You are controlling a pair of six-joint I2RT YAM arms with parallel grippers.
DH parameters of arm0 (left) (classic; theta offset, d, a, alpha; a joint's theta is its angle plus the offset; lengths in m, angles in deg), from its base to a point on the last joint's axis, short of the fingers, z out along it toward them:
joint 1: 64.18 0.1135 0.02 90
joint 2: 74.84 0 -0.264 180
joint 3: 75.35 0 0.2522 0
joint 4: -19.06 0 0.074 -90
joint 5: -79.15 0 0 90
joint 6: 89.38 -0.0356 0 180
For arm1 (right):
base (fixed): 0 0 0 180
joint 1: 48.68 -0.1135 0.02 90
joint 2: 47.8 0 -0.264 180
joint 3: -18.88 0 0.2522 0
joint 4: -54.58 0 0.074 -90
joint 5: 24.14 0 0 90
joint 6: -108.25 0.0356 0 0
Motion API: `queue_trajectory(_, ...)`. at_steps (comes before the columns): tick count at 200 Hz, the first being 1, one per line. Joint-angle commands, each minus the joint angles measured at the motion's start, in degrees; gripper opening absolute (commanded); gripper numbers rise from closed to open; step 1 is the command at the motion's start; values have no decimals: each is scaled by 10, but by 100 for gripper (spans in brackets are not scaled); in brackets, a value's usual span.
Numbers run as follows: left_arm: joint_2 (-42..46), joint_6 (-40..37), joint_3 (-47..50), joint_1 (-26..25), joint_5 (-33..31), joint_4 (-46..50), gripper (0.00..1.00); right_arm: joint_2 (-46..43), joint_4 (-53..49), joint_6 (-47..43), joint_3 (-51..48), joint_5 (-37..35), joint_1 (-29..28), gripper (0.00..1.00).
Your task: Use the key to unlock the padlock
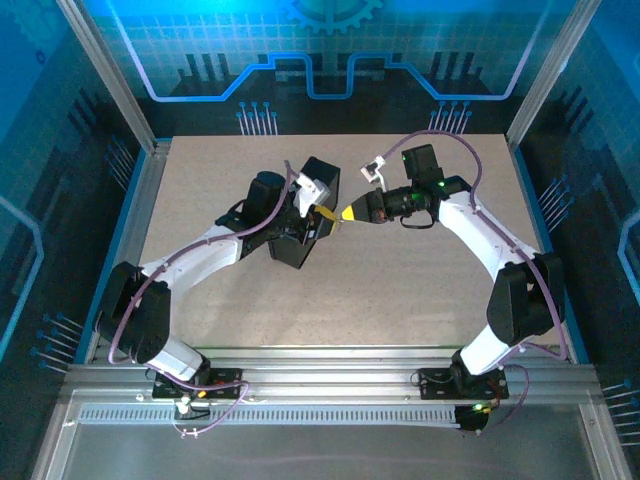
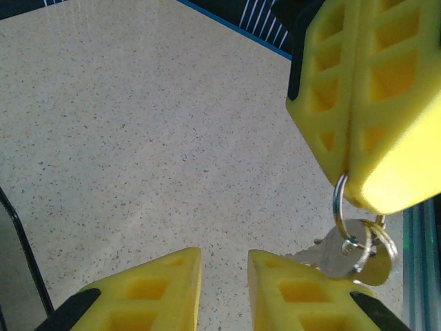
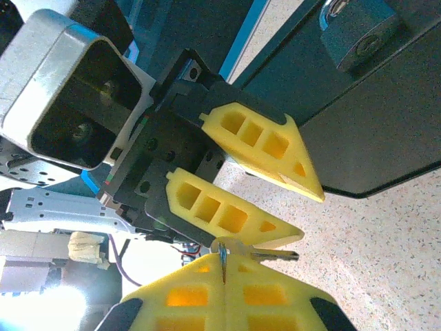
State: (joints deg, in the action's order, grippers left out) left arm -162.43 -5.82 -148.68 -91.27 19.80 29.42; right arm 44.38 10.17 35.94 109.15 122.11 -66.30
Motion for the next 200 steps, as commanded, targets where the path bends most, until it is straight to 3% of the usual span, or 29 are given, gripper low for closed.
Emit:
queue_trajectory(1, 13, -3, 8, 3, 32, -23, 26, -6, -12, -9, 10, 14, -7, 5)
queue_trajectory(35, 20, -6, 14, 3, 45, -21, 36, -7, -3, 0, 7, 12, -4, 5)
queue_trajectory(92, 23, -13, 15, 4, 70, -15, 42, -6, 0, 4, 7, 12, -4, 5)
queue_trajectory(139, 21, -30, 6, 2, 95, 12, 44, -6, 8, 10, 5, 8, -1, 5)
queue_trajectory(200, 21, -31, 7, 3, 81, 9, 41, -6, 9, 9, 7, 14, -6, 5)
